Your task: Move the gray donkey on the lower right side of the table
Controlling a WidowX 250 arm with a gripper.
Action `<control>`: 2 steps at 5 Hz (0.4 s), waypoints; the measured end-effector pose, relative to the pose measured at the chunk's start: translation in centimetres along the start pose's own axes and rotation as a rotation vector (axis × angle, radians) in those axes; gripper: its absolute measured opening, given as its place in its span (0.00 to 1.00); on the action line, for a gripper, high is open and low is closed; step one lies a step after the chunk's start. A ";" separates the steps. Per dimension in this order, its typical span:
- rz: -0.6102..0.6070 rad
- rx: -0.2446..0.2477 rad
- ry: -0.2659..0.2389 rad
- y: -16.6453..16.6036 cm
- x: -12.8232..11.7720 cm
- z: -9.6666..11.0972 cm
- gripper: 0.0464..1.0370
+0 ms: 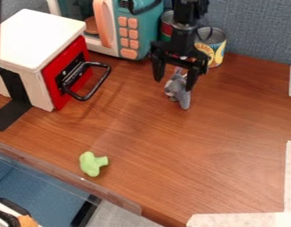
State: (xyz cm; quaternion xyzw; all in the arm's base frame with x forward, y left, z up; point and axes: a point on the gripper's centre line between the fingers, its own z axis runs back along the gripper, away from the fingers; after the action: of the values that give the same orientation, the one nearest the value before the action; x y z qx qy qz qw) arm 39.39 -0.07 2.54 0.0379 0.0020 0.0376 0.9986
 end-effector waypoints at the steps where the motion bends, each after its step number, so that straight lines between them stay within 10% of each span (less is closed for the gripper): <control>1: 0.049 -0.035 0.023 0.1 -0.6 -1.0 0.93; 2: 0.084 -0.040 0.020 0.3 -0.9 -1.6 0.65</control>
State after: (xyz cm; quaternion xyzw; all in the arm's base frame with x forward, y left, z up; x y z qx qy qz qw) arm 38.49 0.23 0.99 0.0176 0.0098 0.0800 0.9966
